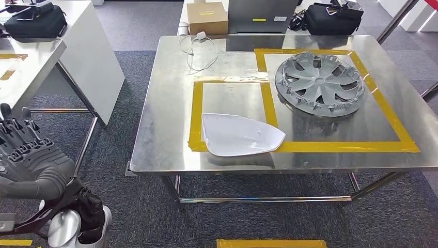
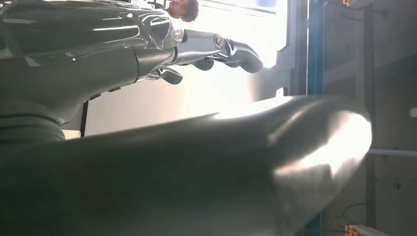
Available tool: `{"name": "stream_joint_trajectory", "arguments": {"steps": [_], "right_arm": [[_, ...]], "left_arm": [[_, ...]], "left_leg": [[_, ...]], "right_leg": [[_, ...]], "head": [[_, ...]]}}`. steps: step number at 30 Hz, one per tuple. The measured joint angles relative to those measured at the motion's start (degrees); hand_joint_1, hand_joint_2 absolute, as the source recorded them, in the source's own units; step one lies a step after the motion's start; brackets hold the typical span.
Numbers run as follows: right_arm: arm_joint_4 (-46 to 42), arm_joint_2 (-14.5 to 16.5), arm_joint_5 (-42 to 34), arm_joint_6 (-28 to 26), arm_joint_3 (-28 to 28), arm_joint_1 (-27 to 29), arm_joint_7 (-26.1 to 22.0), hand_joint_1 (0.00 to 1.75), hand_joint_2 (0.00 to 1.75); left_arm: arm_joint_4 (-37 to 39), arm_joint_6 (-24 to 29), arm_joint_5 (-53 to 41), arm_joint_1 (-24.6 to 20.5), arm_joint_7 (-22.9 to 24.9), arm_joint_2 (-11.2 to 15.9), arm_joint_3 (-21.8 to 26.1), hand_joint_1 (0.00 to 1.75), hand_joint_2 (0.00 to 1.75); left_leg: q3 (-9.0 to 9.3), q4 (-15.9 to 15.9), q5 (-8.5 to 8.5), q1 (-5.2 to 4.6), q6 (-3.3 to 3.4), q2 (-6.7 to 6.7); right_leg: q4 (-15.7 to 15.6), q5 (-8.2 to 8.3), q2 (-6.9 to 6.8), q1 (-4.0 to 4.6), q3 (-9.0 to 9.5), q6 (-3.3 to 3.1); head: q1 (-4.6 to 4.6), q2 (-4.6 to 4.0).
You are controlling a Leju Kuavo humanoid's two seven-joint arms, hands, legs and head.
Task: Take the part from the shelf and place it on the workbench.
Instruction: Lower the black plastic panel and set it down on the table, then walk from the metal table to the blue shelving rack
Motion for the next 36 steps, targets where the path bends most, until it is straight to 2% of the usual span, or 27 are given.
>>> {"name": "stream_joint_trajectory", "arguments": {"steps": [5,8,9,10,12,13,14,15,16,18,19,20,23,24,25,27,28,29,30,31,33,34,35,36], "right_arm": [[0.0,0.1,0.0,0.1,0.0,0.0,0.2,0.00,0.00],[0.0,0.2,0.0,0.1,0.0,0.0,0.4,0.00,0.00],[0.0,0.2,0.0,0.1,0.0,0.0,0.4,0.00,0.00],[0.0,0.2,0.0,0.2,0.0,0.0,0.5,0.00,0.00],[0.0,0.1,0.0,0.2,0.0,0.0,0.6,0.00,0.00],[0.0,0.1,0.0,0.2,0.0,0.1,0.7,0.00,0.00],[0.0,0.1,0.0,0.2,0.0,0.1,0.8,0.00,0.00],[0.0,0.1,0.0,0.3,0.0,0.1,0.9,0.00,0.00],[0.0,0.0,0.0,0.3,0.0,0.1,0.9,0.00,0.00],[0.0,-0.1,-0.1,0.3,0.0,0.0,1.0,0.00,0.00],[0.0,-0.2,-0.1,0.3,0.0,-0.1,1.0,0.00,0.00],[0.0,-0.2,-0.1,0.3,0.0,-0.1,1.0,0.00,0.00],[0.0,-0.2,-0.3,0.3,-0.1,-0.1,0.9,0.00,0.00],[0.0,-0.1,-0.3,0.3,-0.1,-0.1,0.9,0.00,0.00],[0.0,-0.1,-0.4,0.3,-0.1,-0.1,0.9,0.00,0.00],[0.0,-0.1,-0.5,0.2,-0.2,-0.1,0.8,0.00,0.00],[0.0,0.0,-0.5,0.2,-0.2,0.0,0.8,0.00,0.00],[0.0,-0.1,-0.6,0.2,-0.3,0.0,0.8,0.00,0.00],[0.0,-0.1,-0.6,0.1,-0.4,0.0,0.8,0.00,0.00],[0.0,-0.1,-0.6,0.1,-0.4,0.0,0.8,0.00,0.00],[-0.1,-0.1,-0.7,0.1,-0.6,0.0,0.8,0.00,0.00],[-0.1,-0.1,-0.7,0.0,-0.7,0.0,0.8,0.00,0.00],[-0.1,-0.1,-0.7,0.0,-0.8,0.0,0.8,0.00,0.00],[-0.1,0.0,-0.7,-0.1,-0.8,0.0,0.8,0.00,0.00]], "left_arm": [[-0.3,-0.6,0.1,0.3,0.0,0.1,0.5,0.00,0.00],[-0.5,-1.3,0.2,0.3,0.0,-0.1,0.9,0.00,0.00],[-0.6,-1.4,0.2,0.3,0.0,-0.2,1.0,0.00,0.00],[-0.7,-1.5,0.2,0.3,0.0,-0.3,1.1,0.00,0.00],[-0.7,-1.7,0.2,0.3,0.0,-0.4,1.3,0.00,0.00],[-0.7,-1.8,0.2,0.4,0.0,-0.4,1.3,0.00,0.00],[-0.6,-1.9,0.3,0.4,0.0,-0.4,1.4,0.00,0.00],[-0.5,-2.1,0.4,0.4,0.0,-0.4,1.5,0.00,0.00],[-0.4,-2.3,0.6,0.4,0.0,-0.4,1.6,0.00,0.00],[-0.3,-2.8,0.7,0.4,0.0,-0.5,1.8,0.00,0.00],[-0.2,-3.0,0.8,0.4,0.1,-0.5,1.8,0.00,0.00],[-0.1,-3.1,0.8,0.4,0.1,-0.5,1.9,0.00,0.00],[0.1,-3.2,1.0,0.4,0.1,-0.6,1.9,0.00,0.00],[0.1,-3.2,1.0,0.4,0.1,-0.6,2.0,0.00,0.00],[0.1,-3.3,1.0,0.4,0.1,-0.6,2.0,0.00,0.00],[0.3,-3.6,1.1,0.5,0.1,-0.6,2.1,0.00,0.00],[0.4,-3.7,1.2,0.6,0.1,-0.6,2.1,0.00,0.00],[0.5,-3.9,1.2,0.7,0.1,-0.5,2.1,0.00,0.00],[0.6,-4.0,1.2,0.8,0.1,-0.5,2.1,0.00,0.00],[0.7,-4.0,1.2,0.8,0.1,-0.5,2.1,0.00,0.00],[0.7,-4.1,1.3,0.6,0.1,-0.6,2.1,0.00,0.00],[0.8,-4.2,1.3,0.5,0.1,-0.6,2.1,0.00,0.00],[0.8,-4.2,1.4,0.4,0.1,-0.6,2.1,0.00,0.00],[0.8,-4.2,1.5,0.4,0.1,-0.6,2.2,0.00,0.00]], "left_leg": [[0.00,0.2,-0.20,-0.35,0.42,-0.03],[0.34,-0.3,0.27,-0.10,1.16,0.04],[0.54,-0.7,0.55,0.07,1.46,0.14],[0.71,-1.0,0.81,0.22,1.73,0.26],[0.66,-1.1,1.01,0.11,1.93,0.40],[0.59,-1.1,1.07,0.02,1.96,0.42],[0.53,-1.0,1.13,-0.06,1.94,0.42],[0.50,-1.0,1.20,-0.11,1.87,0.41],[0.49,-1.0,1.27,-0.13,1.77,0.38],[0.39,-0.7,1.35,-0.21,1.39,0.33],[0.29,-0.5,1.42,-0.27,1.08,0.32],[0.19,-0.4,1.53,-0.28,0.72,0.32],[-0.21,-0.3,1.78,-0.03,-0.49,0.24],[-0.68,0.5,0.81,0.09,-0.90,0.21],[-1.56,2.5,-1.03,0.22,-1.29,0.19],[-4.25,9.8,-6.22,0.61,-2.00,0.23],[-5.39,13.5,-8.20,0.81,-2.25,0.25],[-5.68,15.7,-9.22,1.00,-2.39,0.27],[-4.73,15.4,-9.14,1.15,-2.46,0.30],[-2.44,12.7,-8.18,1.26,-2.47,0.32],[4.09,3.3,-5.82,1.32,-2.39,0.31],[6.39,-0.2,-5.03,1.21,-2.19,0.25],[7.55,-2.1,-4.64,1.06,-1.90,0.17],[7.60,-2.5,-4.48,0.85,-1.52,0.09]], "right_leg": [[-0.1,0.06,0.00,-0.29,0.12,0.45],[0.1,-0.21,-0.01,-0.35,0.11,0.88],[1.3,-1.18,-0.03,-0.27,-0.38,0.87],[3.8,-2.81,-0.04,-0.19,-1.38,0.79],[11.6,-7.02,-0.06,0.02,-4.55,0.57],[15.1,-8.43,-0.06,0.10,-5.86,0.49],[16.7,-8.85,-0.06,0.20,-6.26,0.36],[15.8,-8.17,-0.06,0.29,-5.48,0.15],[12.6,-6.64,-0.07,0.36,-3.51,-0.10],[4.1,-3.72,-0.05,0.50,1.24,-0.61],[1.3,-2.91,-0.02,0.61,2.66,-0.80],[0.1,-2.60,0.02,0.76,3.23,-0.99],[0.0,-1.71,-0.05,0.96,2.74,-1.94],[-0.1,-1.26,-0.14,0.84,2.46,-2.36],[-0.2,-0.77,-0.24,0.67,2.04,-2.68],[-0.2,0.16,-0.41,0.56,0.89,-2.94],[-0.2,0.61,-0.48,0.56,0.23,-2.90],[-0.1,1.08,-0.54,0.54,-0.41,-2.82],[-0.1,1.54,-0.59,0.51,-1.00,-2.69],[-0.1,1.99,-0.60,0.45,-1.52,-2.53],[-0.1,2.85,-0.56,0.38,-2.23,-2.00],[-0.1,3.27,-0.53,0.39,-2.43,-1.63],[-0.2,3.68,-0.53,0.40,-2.54,-1.22],[-0.3,4.12,-0.53,0.37,-2.62,-0.77]], "head": [[-0.02,0.00],[-0.01,0.00],[0.05,0.00],[0.20,0.00],[0.44,0.00],[0.52,0.00],[0.54,0.00],[0.56,0.00],[0.57,0.00],[0.56,0.00],[0.53,0.00],[0.49,0.00],[0.46,0.00],[0.36,0.00],[0.21,0.00],[-0.10,0.00],[-0.15,0.00],[-0.15,0.00],[-0.15,0.00],[-0.16,0.00],[-0.23,0.00],[-0.26,0.00],[-0.32,0.00],[-0.35,0.00]]}}
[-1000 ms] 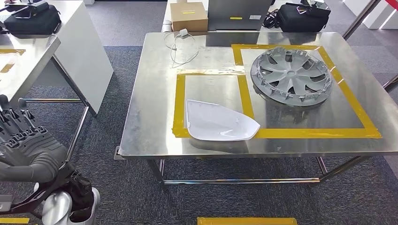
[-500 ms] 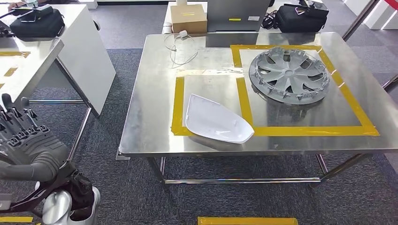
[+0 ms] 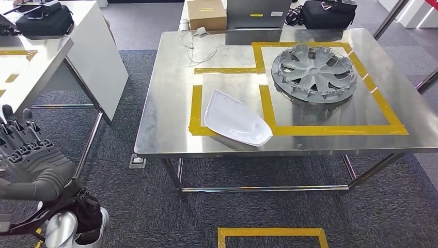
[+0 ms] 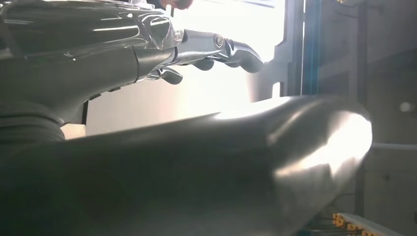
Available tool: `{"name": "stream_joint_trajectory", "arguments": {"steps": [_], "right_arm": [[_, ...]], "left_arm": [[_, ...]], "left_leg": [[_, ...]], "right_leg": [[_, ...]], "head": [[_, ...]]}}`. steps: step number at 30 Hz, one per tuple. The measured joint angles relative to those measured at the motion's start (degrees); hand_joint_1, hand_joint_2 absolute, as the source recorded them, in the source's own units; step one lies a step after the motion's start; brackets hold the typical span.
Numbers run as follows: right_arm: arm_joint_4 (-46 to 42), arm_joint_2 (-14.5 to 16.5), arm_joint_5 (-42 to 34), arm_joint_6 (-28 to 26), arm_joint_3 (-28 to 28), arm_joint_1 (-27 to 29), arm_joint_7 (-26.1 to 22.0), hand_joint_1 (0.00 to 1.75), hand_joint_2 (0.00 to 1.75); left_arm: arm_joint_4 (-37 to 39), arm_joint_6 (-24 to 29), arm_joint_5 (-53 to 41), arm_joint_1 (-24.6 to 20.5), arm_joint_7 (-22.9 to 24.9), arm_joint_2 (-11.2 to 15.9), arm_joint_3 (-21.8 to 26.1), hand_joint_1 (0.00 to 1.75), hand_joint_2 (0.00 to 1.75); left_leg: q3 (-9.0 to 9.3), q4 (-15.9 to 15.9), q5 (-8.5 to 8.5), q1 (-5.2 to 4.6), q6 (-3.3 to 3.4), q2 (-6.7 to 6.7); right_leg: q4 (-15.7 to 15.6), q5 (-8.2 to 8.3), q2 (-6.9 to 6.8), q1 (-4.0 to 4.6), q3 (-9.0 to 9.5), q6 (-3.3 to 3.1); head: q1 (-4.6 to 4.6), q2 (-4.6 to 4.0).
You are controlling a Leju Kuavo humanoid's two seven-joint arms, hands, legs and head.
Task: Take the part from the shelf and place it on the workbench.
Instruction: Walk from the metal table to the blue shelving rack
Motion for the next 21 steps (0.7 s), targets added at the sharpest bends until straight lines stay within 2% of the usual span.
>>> {"name": "stream_joint_trajectory", "arguments": {"steps": [2,3,4,5,6,7,8,9,10,11,12,13,14,15,17,18,19,21], "right_arm": [[0.0,0.0,0.0,0.0,-0.1,0.0,0.0,0.00,0.00],[0.0,0.0,0.0,0.0,-0.1,0.1,0.0,0.00,0.00],[0.0,0.0,0.0,0.0,-0.1,0.2,0.0,0.00,0.00],[0.0,0.0,0.0,0.0,-0.2,0.2,0.0,0.00,0.00],[0.0,0.0,0.0,-0.1,-0.2,0.2,0.0,0.00,0.00],[0.0,0.0,0.0,-0.1,-0.2,0.2,0.0,0.00,0.00],[0.0,-0.1,0.0,-0.1,-0.2,0.3,0.0,0.00,0.00],[0.0,-0.1,0.0,-0.2,-0.2,0.3,-0.1,0.00,0.00],[0.0,-0.1,0.0,-0.2,-0.2,0.3,-0.2,0.00,0.00],[0.0,-0.2,0.0,-0.3,-0.3,0.3,-0.3,0.00,0.00],[0.0,-0.2,0.0,-0.4,-0.3,0.3,-0.4,0.00,0.00],[0.0,-0.3,0.0,-0.5,-0.3,0.2,-0.6,0.00,0.00],[0.0,-0.3,0.0,-0.5,-0.3,0.2,-0.7,0.00,0.00],[0.0,-0.3,0.0,-0.6,-0.3,0.2,-0.7,0.00,0.00],[0.0,-0.2,0.0,-0.6,-0.3,0.4,-0.8,0.00,0.00],[0.0,-0.2,-0.1,-0.6,-0.3,0.4,-0.8,0.00,0.00],[0.0,-0.2,-0.1,-0.6,-0.4,0.4,-0.7,0.00,0.00],[0.0,-0.2,-0.2,-0.6,-0.4,0.3,-0.7,0.00,0.00]], "left_arm": [[0.1,0.0,0.2,0.0,0.0,0.0,0.0,0.00,0.00],[0.1,0.0,0.3,-0.1,0.0,-0.1,0.1,0.00,0.00],[0.1,0.0,0.3,-0.1,0.0,-0.1,0.1,0.00,0.00],[0.2,0.0,0.3,-0.1,0.0,-0.2,0.1,0.00,0.00],[0.3,0.0,0.3,-0.1,0.0,-0.2,0.1,0.00,0.00],[0.3,-0.1,0.4,0.0,0.0,-0.3,0.1,0.00,0.00],[0.4,-0.1,0.4,0.1,0.0,-0.3,0.1,0.00,0.00],[0.4,-0.1,0.4,0.2,0.0,-0.3,0.1,0.00,0.00],[0.4,-0.1,0.4,0.3,0.0,-0.3,0.1,0.00,0.00],[0.4,-0.1,0.4,0.4,0.0,-0.3,0.1,0.00,0.00],[0.4,-0.1,0.3,0.4,0.0,-0.3,0.1,0.00,0.00],[0.4,-0.1,0.3,0.5,0.0,-0.4,0.2,0.00,0.00],[0.4,-0.2,0.3,0.5,0.0,-0.4,0.2,0.00,0.00],[0.4,-0.2,0.3,0.5,0.0,-0.4,0.2,0.00,0.00],[0.4,-0.5,0.2,0.6,0.0,-0.4,0.2,0.00,0.00],[0.4,-0.7,0.2,0.7,0.0,-0.4,0.2,0.00,0.00],[0.4,-0.8,0.2,0.7,0.0,-0.4,0.2,0.00,0.00],[0.6,-0.9,0.3,0.7,0.0,-0.3,0.2,0.00,0.00]], "left_leg": [[-0.76,0.3,0.94,-0.13,1.03,0.03],[-1.28,0.3,1.49,-0.09,1.61,0.14],[-1.91,0.2,2.12,-0.01,2.15,0.25],[-2.68,0.1,2.77,0.02,2.58,0.37],[-3.50,0.1,3.38,-0.10,2.83,0.42],[-4.28,0.2,4.03,-0.24,2.97,0.47],[-5.08,0.2,4.71,-0.39,3.04,0.53],[-5.86,0.4,5.32,-0.52,3.06,0.57],[-6.54,0.5,5.84,-0.63,3.04,0.60],[-7.22,0.7,6.28,-0.71,2.97,0.61],[-7.82,1.0,6.63,-0.79,2.85,0.62],[-8.32,1.3,6.96,-0.89,2.66,0.61],[-8.67,1.6,7.33,-0.97,2.41,0.63],[-8.90,1.7,7.72,-1.01,2.13,0.64],[-9.20,1.7,8.41,-0.95,1.54,0.62],[-9.54,2.1,7.85,-0.87,1.21,0.57],[-10.09,3.2,6.30,-0.77,0.86,0.52],[-11.96,8.9,0.78,-0.49,0.16,0.50]], "right_leg": [[-0.2,0.55,0.01,-0.21,-0.11,0.81],[0.3,-0.27,0.04,-0.28,-0.45,1.05],[1.9,-2.14,0.07,-0.28,-1.12,1.17],[4.8,-5.04,0.09,-0.25,-2.13,1.20],[8.8,-8.24,0.10,-0.12,-3.29,1.22],[13.0,-10.71,0.11,0.02,-4.22,1.22],[16.2,-11.90,0.11,0.17,-4.57,1.15],[17.7,-11.69,0.12,0.30,-3.99,1.00],[16.9,-10.44,0.13,0.42,-2.29,0.76],[13.8,-8.96,0.14,0.53,0.54,0.45],[9.2,-8.27,0.15,0.65,3.98,0.10],[4.5,-8.26,0.17,0.78,7.17,-0.16],[0.9,-8.65,0.19,0.91,9.34,-0.39],[-1.0,-9.17,0.22,1.05,10.31,-0.58],[-1.5,-8.78,0.14,1.09,9.92,-1.13],[-1.5,-8.28,0.03,1.01,9.48,-1.53],[-1.5,-7.68,-0.10,0.89,8.93,-1.92],[-1.5,-6.32,-0.26,0.80,7.48,-2.37]], "head": [[0.01,0.00],[0.08,0.00],[0.21,0.00],[0.38,0.00],[0.54,0.00],[0.66,0.00],[0.72,0.00],[0.73,0.00],[0.73,0.00],[0.74,0.00],[0.72,0.00],[0.68,0.00],[0.63,0.00],[0.60,0.00],[0.62,0.00],[0.65,0.00],[0.58,-0.01],[0.31,-0.01]]}}
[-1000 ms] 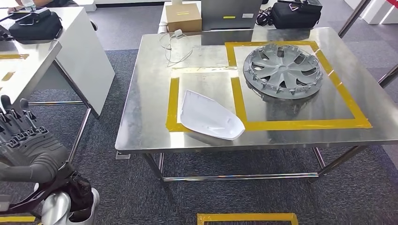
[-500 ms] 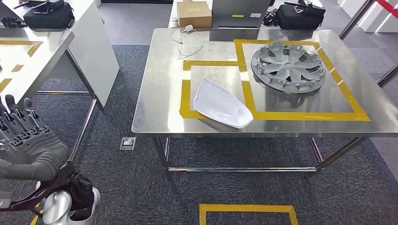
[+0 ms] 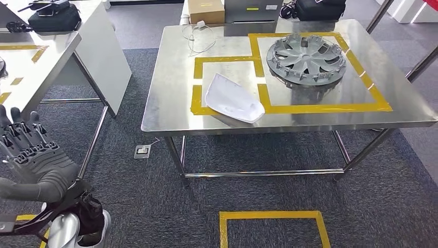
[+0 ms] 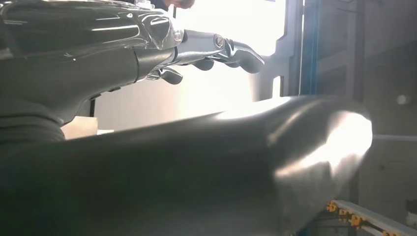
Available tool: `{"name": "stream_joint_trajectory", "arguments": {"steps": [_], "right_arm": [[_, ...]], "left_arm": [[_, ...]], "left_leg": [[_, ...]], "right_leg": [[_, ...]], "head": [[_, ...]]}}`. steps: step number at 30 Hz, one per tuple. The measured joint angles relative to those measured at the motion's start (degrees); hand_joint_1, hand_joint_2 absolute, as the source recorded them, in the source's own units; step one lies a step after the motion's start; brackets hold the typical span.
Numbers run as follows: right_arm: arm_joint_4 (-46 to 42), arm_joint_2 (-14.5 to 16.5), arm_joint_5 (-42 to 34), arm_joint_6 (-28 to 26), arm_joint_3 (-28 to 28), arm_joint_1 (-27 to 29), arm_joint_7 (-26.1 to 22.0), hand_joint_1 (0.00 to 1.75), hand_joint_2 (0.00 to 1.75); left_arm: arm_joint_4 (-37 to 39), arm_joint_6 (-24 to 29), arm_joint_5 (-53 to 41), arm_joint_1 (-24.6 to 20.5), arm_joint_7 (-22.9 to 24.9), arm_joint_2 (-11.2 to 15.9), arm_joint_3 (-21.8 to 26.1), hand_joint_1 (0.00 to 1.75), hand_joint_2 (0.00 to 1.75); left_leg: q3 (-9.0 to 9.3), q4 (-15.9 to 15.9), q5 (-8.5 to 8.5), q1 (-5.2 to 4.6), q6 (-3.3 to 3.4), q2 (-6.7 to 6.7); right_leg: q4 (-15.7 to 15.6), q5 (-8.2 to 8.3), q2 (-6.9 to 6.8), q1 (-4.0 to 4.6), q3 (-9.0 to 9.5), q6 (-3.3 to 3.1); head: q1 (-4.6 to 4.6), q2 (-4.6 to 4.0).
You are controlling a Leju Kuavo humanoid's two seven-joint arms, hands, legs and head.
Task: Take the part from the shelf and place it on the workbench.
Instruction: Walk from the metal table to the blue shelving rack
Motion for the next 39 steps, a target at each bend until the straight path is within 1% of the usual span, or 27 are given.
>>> {"name": "stream_joint_trajectory", "arguments": {"steps": [1,2,3,4,6,8,10,12,13,14,16,17,18,19,20,21,23,24,25,27,28,30,32,33,35,37,39], "right_arm": [[0.0,0.0,0.0,0.0,0.0,0.0,0.0,0.00,0.00],[0.0,0.0,0.0,0.0,-0.1,0.0,0.1,0.00,0.00],[0.0,0.0,0.0,0.0,-0.1,0.0,0.2,0.00,0.00],[0.0,0.0,0.1,0.0,-0.1,0.0,0.3,0.00,0.00],[0.0,0.1,0.1,0.0,-0.2,-0.1,0.4,0.00,0.00],[0.0,0.2,0.2,0.0,-0.2,-0.1,0.5,0.00,0.00],[0.0,0.2,0.2,0.0,-0.2,-0.1,0.6,0.00,0.00],[0.0,0.3,0.2,0.0,-0.2,-0.1,0.6,0.00,0.00],[0.0,0.3,0.2,0.0,-0.2,0.0,0.7,0.00,0.00],[0.0,0.3,0.2,0.0,-0.2,0.0,0.7,0.00,0.00],[0.0,0.2,0.2,0.0,-0.2,0.0,0.7,0.00,0.00],[0.0,0.2,0.2,0.0,-0.2,0.0,0.7,0.00,0.00],[0.0,0.1,0.2,0.0,-0.2,0.0,0.7,0.00,0.00],[0.0,0.1,0.2,0.0,-0.2,0.0,0.7,0.00,0.00],[0.0,0.1,0.2,0.0,-0.2,0.0,0.7,0.00,0.00],[0.0,0.0,0.2,0.0,-0.2,-0.1,0.7,0.00,0.00],[0.0,0.1,0.3,0.0,-0.2,-0.1,0.7,0.00,0.00],[0.0,0.2,0.3,0.1,-0.2,-0.2,0.7,0.00,0.00],[0.0,0.2,0.3,0.1,-0.2,-0.2,0.7,0.00,0.00],[0.0,0.2,0.3,0.1,-0.2,-0.1,0.7,0.00,0.00],[0.0,0.2,0.4,0.2,-0.2,-0.1,0.7,0.00,0.00],[0.0,0.2,0.5,0.2,-0.2,-0.2,0.7,0.00,0.00],[0.0,0.2,0.6,0.2,-0.3,-0.2,0.7,0.00,0.00],[0.0,0.2,0.6,0.2,-0.3,-0.1,0.7,0.00,0.00],[0.0,0.2,0.8,0.2,-0.3,-0.1,0.7,0.00,0.00],[0.0,0.2,0.9,0.2,-0.3,-0.2,0.7,0.00,0.00],[0.0,0.4,0.9,0.1,-0.3,-0.2,0.7,0.00,0.00]], "left_arm": [[0.1,0.0,0.0,0.0,0.0,0.0,0.0,0.00,0.00],[0.3,0.0,0.0,0.0,0.0,0.1,0.0,0.00,0.00],[0.5,0.0,0.0,0.0,0.0,0.1,0.0,0.00,0.00],[0.7,0.0,0.0,-0.1,0.0,0.1,0.0,0.00,0.00],[1.0,0.1,0.0,-0.3,0.0,0.2,0.0,0.00,0.00],[1.1,0.3,0.0,-0.6,0.0,0.2,-0.2,0.00,0.00],[1.2,0.4,0.0,-0.9,0.0,0.2,-0.3,0.00,0.00],[1.3,0.5,0.0,-1.0,0.0,0.3,-0.3,0.00,0.00],[1.3,0.6,0.1,-1.1,0.0,0.3,-0.3,0.00,0.00],[1.4,0.6,0.1,-1.1,0.0,0.3,-0.4,0.00,0.00],[1.6,0.6,0.1,-1.1,0.0,0.3,-0.4,0.00,0.00],[1.8,0.6,0.1,-1.1,0.0,0.3,-0.5,0.00,0.00],[1.9,0.6,0.1,-1.1,0.0,0.3,-0.5,0.00,0.00],[2.0,0.6,0.1,-1.1,0.0,0.3,-0.5,0.00,0.00],[2.1,0.6,0.1,-1.0,0.0,0.3,-0.5,0.00,0.00],[2.1,0.6,0.0,-1.0,0.0,0.4,-0.5,0.00,0.00],[2.1,0.7,0.0,-1.0,0.0,0.4,-0.6,0.00,0.00],[2.1,0.7,0.0,-1.0,0.0,0.4,-0.7,0.00,0.00],[2.1,0.7,0.0,-1.0,0.0,0.4,-0.7,0.00,0.00],[2.1,0.8,0.0,-0.9,0.0,0.4,-0.8,0.00,0.00],[2.1,1.0,0.0,-0.8,0.0,0.5,-0.8,0.00,0.00],[2.1,1.2,-0.1,-0.8,0.0,0.6,-0.8,0.00,0.00],[2.1,1.3,-0.2,-0.6,0.0,0.8,-0.8,0.00,0.00],[2.1,1.5,-0.3,-0.4,0.0,0.9,-0.8,0.00,0.00],[2.1,1.7,-0.5,-0.1,0.0,1.0,-0.9,0.00,0.00],[2.0,1.9,-0.6,-0.1,0.0,1.1,-1.1,0.00,0.00],[1.7,1.9,-0.7,-0.2,0.0,1.1,-1.3,0.00,0.00]], "left_leg": [[-0.98,3.9,-2.51,0.17,-0.27,0.01],[-1.56,7.2,-3.90,0.31,-0.44,0.02],[-1.36,9.0,-3.92,0.42,-0.52,0.03],[-0.10,8.7,-2.81,0.51,-0.53,0.04],[5.40,2.0,0.16,0.53,-0.27,0.02],[11.23,-6.6,0.53,0.26,0.18,-0.01],[13.14,-10.2,-0.02,-0.17,0.77,-0.03],[12.38,-10.5,0.94,-0.18,1.75,0.15],[11.85,-10.7,1.59,-0.10,2.33,0.28],[11.17,-10.8,2.33,0.01,2.80,0.41],[9.56,-10.7,3.70,-0.03,3.25,0.49],[8.67,-10.7,4.39,-0.07,3.25,0.51],[7.75,-10.5,5.05,-0.07,3.19,0.52],[6.80,-10.3,5.65,-0.02,3.07,0.53],[5.79,-9.9,6.15,0.07,2.90,0.53],[4.78,-9.3,6.55,0.18,2.65,0.50],[3.02,-7.9,7.12,0.10,2.03,0.43],[2.45,-7.3,7.41,-0.01,1.71,0.40],[2.12,-7.1,7.77,-0.11,1.45,0.39],[1.74,-6.9,8.07,-0.03,0.95,0.37],[1.37,-6.3,7.07,0.05,0.67,0.35],[-0.14,-1.9,2.10,0.19,0.11,0.34],[-1.91,5.5,-3.09,0.24,-0.15,0.33],[-2.14,8.3,-3.94,0.26,-0.12,0.33],[-0.15,9.0,-2.19,0.23,0.25,0.30],[5.52,2.5,0.27,-0.17,1.37,0.16],[11.57,-6.1,-0.16,-0.84,2.60,0.08]], "right_leg": [[0.0,0.67,-0.04,0.00,-0.81,-0.04],[0.1,1.33,-0.09,0.01,-1.63,0.00],[0.2,1.95,-0.14,0.01,-2.46,0.08],[0.2,2.55,-0.19,0.01,-3.27,0.19],[0.3,3.60,-0.20,0.00,-4.51,0.47],[0.3,4.58,-0.18,0.11,-5.23,1.01],[0.1,5.65,-0.22,0.05,-5.64,1.76],[0.1,5.85,-0.20,-0.17,-6.08,2.43],[1.1,4.60,-0.14,-0.21,-6.60,2.67],[3.3,2.24,-0.06,-0.22,-7.47,2.87],[10.8,-3.60,0.09,-0.22,-9.70,3.19],[14.6,-5.34,0.13,-0.22,-10.49,3.34],[17.2,-5.56,0.17,-0.23,-10.58,3.44],[17.8,-4.54,0.18,-0.27,-9.78,3.51],[16.4,-2.82,0.19,-0.33,-8.00,3.57],[12.7,-1.36,0.19,-0.48,-5.09,3.71],[4.3,-1.28,0.39,-0.62,0.56,3.84],[1.6,-1.95,0.54,-0.61,2.08,3.69],[0.8,-2.48,0.68,-0.48,2.34,3.36],[1.1,-2.02,0.67,-0.49,1.36,2.28],[1.2,-1.53,0.58,-0.53,0.84,1.69],[1.3,-0.25,0.39,-0.56,-0.50,0.73],[1.3,1.11,0.30,-0.39,-2.14,0.41],[1.4,1.79,0.25,-0.27,-3.04,0.34],[1.5,3.08,0.21,0.06,-4.79,0.29],[1.5,4.27,0.23,0.36,-6.09,0.30],[1.4,5.34,0.28,0.52,-6.68,0.64]], "head": [[-0.16,0.00],[-0.27,0.01],[-0.37,0.01],[-0.50,0.01],[-0.90,0.01],[-1.33,0.01],[-1.64,0.01],[-1.85,0.01],[-1.82,0.01],[-1.68,0.01],[-1.40,0.01],[-1.37,0.01],[-1.37,0.01],[-1.39,0.01],[-1.41,0.01],[-1.40,0.01],[-1.40,0.01],[-1.51,0.01],[-1.65,0.01],[-1.92,0.01],[-2.02,0.01],[-2.49,0.00],[-3.12,0.00],[-3.41,0.00],[-4.06,0.01],[-4.59,0.01],[-4.67,0.00]]}}
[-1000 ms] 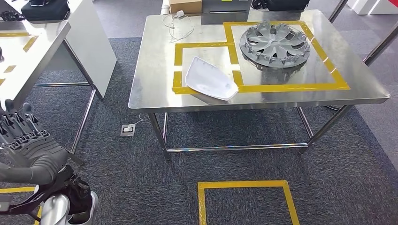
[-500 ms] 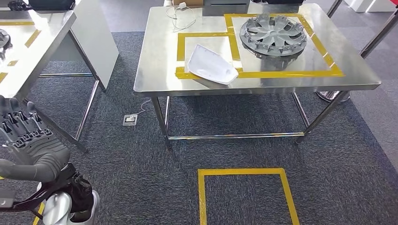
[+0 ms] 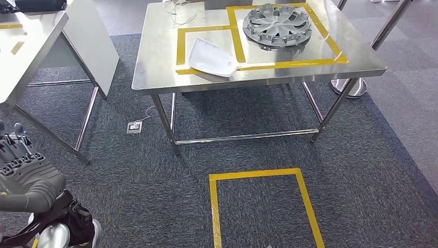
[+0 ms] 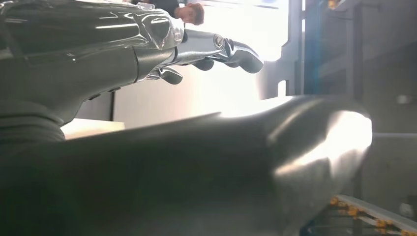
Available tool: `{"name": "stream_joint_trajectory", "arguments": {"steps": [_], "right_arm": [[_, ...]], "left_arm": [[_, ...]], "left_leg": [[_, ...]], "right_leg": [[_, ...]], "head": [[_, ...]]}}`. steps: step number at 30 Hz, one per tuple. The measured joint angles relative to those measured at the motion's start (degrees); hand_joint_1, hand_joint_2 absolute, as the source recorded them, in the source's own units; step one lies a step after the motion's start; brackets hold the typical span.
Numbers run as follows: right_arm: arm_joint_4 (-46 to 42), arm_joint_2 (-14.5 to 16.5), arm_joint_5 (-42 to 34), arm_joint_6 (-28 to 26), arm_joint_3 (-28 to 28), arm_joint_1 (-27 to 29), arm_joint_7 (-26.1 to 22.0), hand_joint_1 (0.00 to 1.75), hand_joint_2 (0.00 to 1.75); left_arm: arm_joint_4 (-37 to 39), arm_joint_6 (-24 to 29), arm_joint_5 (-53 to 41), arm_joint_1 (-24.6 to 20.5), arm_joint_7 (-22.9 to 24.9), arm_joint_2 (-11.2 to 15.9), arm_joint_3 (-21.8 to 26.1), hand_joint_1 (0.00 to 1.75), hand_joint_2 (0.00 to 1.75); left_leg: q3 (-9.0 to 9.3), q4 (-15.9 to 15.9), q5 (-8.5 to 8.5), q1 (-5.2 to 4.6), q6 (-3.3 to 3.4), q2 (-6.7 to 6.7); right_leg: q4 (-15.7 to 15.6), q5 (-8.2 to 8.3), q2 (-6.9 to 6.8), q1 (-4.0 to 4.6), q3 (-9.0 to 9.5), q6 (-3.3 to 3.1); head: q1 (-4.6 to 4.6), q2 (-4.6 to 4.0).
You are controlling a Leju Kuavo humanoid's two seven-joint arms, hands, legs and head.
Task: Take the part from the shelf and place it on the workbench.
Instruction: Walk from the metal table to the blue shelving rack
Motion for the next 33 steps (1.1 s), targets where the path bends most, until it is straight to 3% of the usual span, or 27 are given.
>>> {"name": "stream_joint_trajectory", "arguments": {"steps": [1,2,4,5,6,8,9,10,11,12,13,14,16,18,19,20,21,23,24,25,26,27,28,29,31,32,33], "right_arm": [[0.0,0.1,0.0,0.0,0.0,0.0,0.0,0.00,0.00],[0.0,0.2,0.0,0.0,0.0,0.0,0.0,0.00,0.00],[0.0,0.3,0.0,0.0,0.0,0.0,0.0,0.00,0.00],[0.0,0.3,0.1,0.0,0.0,0.1,0.0,0.00,0.00],[0.0,0.3,0.1,0.0,0.0,0.1,0.0,0.00,0.00],[0.0,0.1,0.1,0.0,0.0,0.1,0.0,0.00,0.00],[0.0,0.0,0.1,0.0,-0.1,0.1,0.0,0.00,0.00],[0.0,-0.2,0.1,0.0,-0.1,0.1,0.0,0.00,0.00],[0.0,-0.3,0.1,0.0,-0.1,0.1,0.0,0.00,0.00],[0.0,-0.4,0.1,0.0,-0.1,0.1,0.0,0.00,0.00],[0.0,-0.3,0.1,0.0,-0.1,0.1,0.0,0.00,0.00],[0.0,-0.3,0.2,0.0,-0.1,0.0,0.0,0.00,0.00],[0.0,-0.2,0.3,0.1,-0.1,-0.1,-0.2,0.00,0.00],[0.0,-0.1,0.4,0.1,-0.1,-0.1,-0.4,0.00,0.00],[0.0,-0.1,0.4,0.1,-0.1,-0.1,-0.5,0.00,0.00],[0.0,-0.1,0.4,0.1,-0.1,0.0,-0.6,0.00,0.00],[0.0,-0.1,0.4,0.1,-0.1,0.0,-0.6,0.00,0.00],[0.0,-0.1,0.4,0.1,-0.1,-0.1,-0.7,0.00,0.00],[0.0,-0.1,0.4,0.1,-0.1,-0.1,-0.7,0.00,0.00],[0.0,-0.1,0.4,0.1,-0.1,0.0,-0.7,0.00,0.00],[0.0,-0.1,0.5,0.1,-0.1,0.0,-0.7,0.00,0.00],[0.0,-0.1,0.5,0.1,-0.1,0.0,-0.7,0.00,0.00],[0.0,-0.1,0.6,0.1,-0.1,0.0,-0.7,0.00,0.00],[0.0,0.0,0.6,0.1,-0.1,-0.1,-0.7,0.00,0.00],[0.0,0.1,0.8,0.1,-0.1,-0.1,-0.7,0.00,0.00],[0.0,0.2,0.9,0.1,-0.1,-0.1,-0.7,0.00,0.00],[0.0,0.3,1.0,0.1,-0.1,-0.2,-0.7,0.00,0.00]], "left_arm": [[-0.2,0.0,0.0,0.0,0.0,0.0,-0.1,0.00,0.00],[-0.2,0.0,-0.1,-0.1,0.0,0.0,-0.1,0.00,0.00],[-0.3,0.0,-0.1,-0.1,0.0,0.0,-0.1,0.00,0.00],[-0.2,0.1,-0.1,-0.1,0.0,0.0,-0.1,0.00,0.00],[-0.2,0.1,-0.1,0.0,0.0,0.0,-0.2,0.00,0.00],[-0.2,0.2,-0.2,0.1,0.0,0.0,-0.3,0.00,0.00],[-0.2,0.2,-0.3,0.3,0.0,0.0,-0.4,0.00,0.00],[-0.2,0.2,-0.3,0.4,0.0,0.1,-0.4,0.00,0.00],[-0.2,0.2,-0.3,0.5,0.0,0.1,-0.4,0.00,0.00],[-0.2,0.2,-0.3,0.7,0.0,0.2,-0.5,0.00,0.00],[-0.2,0.2,-0.3,0.7,0.0,0.2,-0.5,0.00,0.00],[-0.3,0.2,-0.3,0.8,0.0,0.2,-0.6,0.00,0.00],[-0.3,0.2,-0.4,0.8,0.0,0.3,-0.8,0.00,0.00],[-0.3,0.2,-0.4,0.9,0.0,0.3,-0.9,0.00,0.00],[-0.3,0.3,-0.5,0.9,0.0,0.4,-0.9,0.00,0.00],[-0.3,0.4,-0.5,1.0,0.0,0.4,-0.9,0.00,0.00],[-0.3,0.4,-0.5,1.0,0.0,0.5,-0.8,0.00,0.00],[-0.2,0.3,-0.5,1.1,0.0,0.6,-0.9,0.00,0.00],[-0.2,0.2,-0.5,1.2,0.0,0.7,-0.9,0.00,0.00],[-0.2,0.1,-0.5,1.2,0.0,0.8,-0.9,0.00,0.00],[-0.1,0.0,-0.5,1.3,0.0,0.8,-0.9,0.00,0.00],[-0.1,-0.1,-0.5,1.3,0.0,0.8,-0.9,0.00,0.00],[-0.1,-0.2,-0.5,1.3,0.0,0.8,-1.0,0.00,0.00],[0.0,-0.4,-0.5,1.2,0.0,0.8,-1.1,0.00,0.00],[0.2,-0.9,-0.3,0.8,0.0,0.8,-1.6,0.00,0.00],[0.7,-1.2,0.0,0.6,0.0,0.8,-1.9,0.00,0.00],[1.3,-1.5,0.3,0.3,0.0,0.8,-2.2,0.00,0.00]], "left_leg": [[1.61,-2.6,-0.58,-0.34,0.37,-0.02],[2.09,-3.9,-0.66,-0.56,0.49,0.00],[1.27,-4.6,0.81,-0.42,0.81,0.13],[0.61,-5.0,1.77,-0.23,1.06,0.23],[-0.22,-5.2,2.74,0.01,1.25,0.34],[-2.12,-5.1,4.36,0.06,1.41,0.48],[-3.14,-4.9,5.13,0.08,1.35,0.56],[-4.23,-4.7,5.88,0.16,1.22,0.63],[-5.39,-4.4,6.56,0.31,1.02,0.69],[-6.65,-3.8,7.16,0.53,0.73,0.71],[-7.88,-3.1,7.63,0.68,0.37,0.70],[-9.01,-2.2,7.98,0.77,0.01,0.65],[-10.35,-0.8,8.65,0.70,-0.67,0.54],[-10.80,-0.6,9.53,0.78,-1.19,0.52],[-11.06,-0.5,9.30,0.90,-1.43,0.48],[-11.48,0.3,7.89,1.01,-1.72,0.41],[-12.08,2.2,5.32,1.11,-2.01,0.34],[-13.50,8.9,-1.21,1.23,-2.50,0.26],[-14.01,12.7,-3.19,1.26,-2.60,0.26],[-14.01,15.4,-3.72,1.27,-2.61,0.26],[-13.23,16.5,-2.91,1.27,-2.53,0.25],[-11.47,15.5,-1.35,1.26,-2.36,0.24],[-8.60,12.4,0.14,1.19,-2.02,0.20],[-4.93,7.8,0.56,1.07,-1.56,0.16],[1.27,-0.9,-0.80,0.66,-0.86,0.15],[2.62,-3.1,-1.63,0.42,-0.65,0.13],[2.80,-3.9,-1.69,0.24,-0.47,0.12]], "right_leg": [[-0.1,0.57,0.00,-0.14,-0.16,0.31],[-0.4,1.21,0.00,-0.21,-0.28,0.71],[-0.4,1.25,0.07,-0.46,-0.80,1.39],[0.5,-0.31,0.14,-0.44,-1.34,1.65],[2.7,-2.98,0.20,-0.45,-2.09,1.89],[9.8,-8.86,0.24,-0.50,-3.71,2.40],[13.5,-10.24,0.24,-0.56,-4.13,2.67],[15.9,-10.01,0.24,-0.63,-3.90,2.92],[16.4,-8.56,0.24,-0.73,-2.84,3.17],[14.9,-6.67,0.23,-0.90,-0.76,3.44],[11.4,-5.58,0.24,-1.16,2.16,3.82],[6.9,-5.85,0.31,-1.26,5.39,4.05],[0.7,-8.07,0.39,-1.26,9.25,3.48],[-0.2,-8.51,0.31,-1.04,9.18,1.99],[-0.1,-8.00,0.19,-1.04,8.68,1.39],[-0.1,-7.34,0.07,-1.09,7.99,0.81],[-0.1,-6.57,-0.04,-1.16,7.21,0.36],[0.0,-4.94,-0.12,-1.07,5.42,-0.01],[0.1,-4.14,-0.16,-1.03,4.46,-0.03],[0.1,-3.39,-0.20,-0.98,3.44,-0.01],[0.1,-2.67,-0.24,-0.93,2.46,0.05],[0.2,-1.98,-0.25,-0.87,1.56,0.13],[0.1,-1.35,-0.21,-0.80,0.80,0.24],[0.1,-0.81,-0.16,-0.73,0.23,0.39],[0.0,0.12,-0.10,-0.69,-0.18,0.94],[-0.1,0.56,-0.12,-0.79,-0.16,1.32],[-0.3,1.07,-0.15,-0.91,-0.08,1.74]], "head": [[-0.01,0.00],[-0.14,-0.01],[-0.59,-0.01],[-0.68,-0.02],[-0.54,-0.02],[-0.05,-0.02],[0.16,-0.02],[0.22,-0.02],[0.27,-0.02],[0.30,-0.02],[0.35,-0.02],[0.59,-0.02],[0.87,-0.02],[0.81,-0.02],[0.71,-0.02],[0.64,-0.02],[0.50,-0.02],[0.23,-0.02],[0.13,-0.02],[0.08,-0.02],[0.02,-0.02],[-0.02,-0.02],[-0.08,-0.02],[-0.13,-0.02],[-0.06,-0.02],[-0.10,-0.02],[-0.16,-0.02]]}}
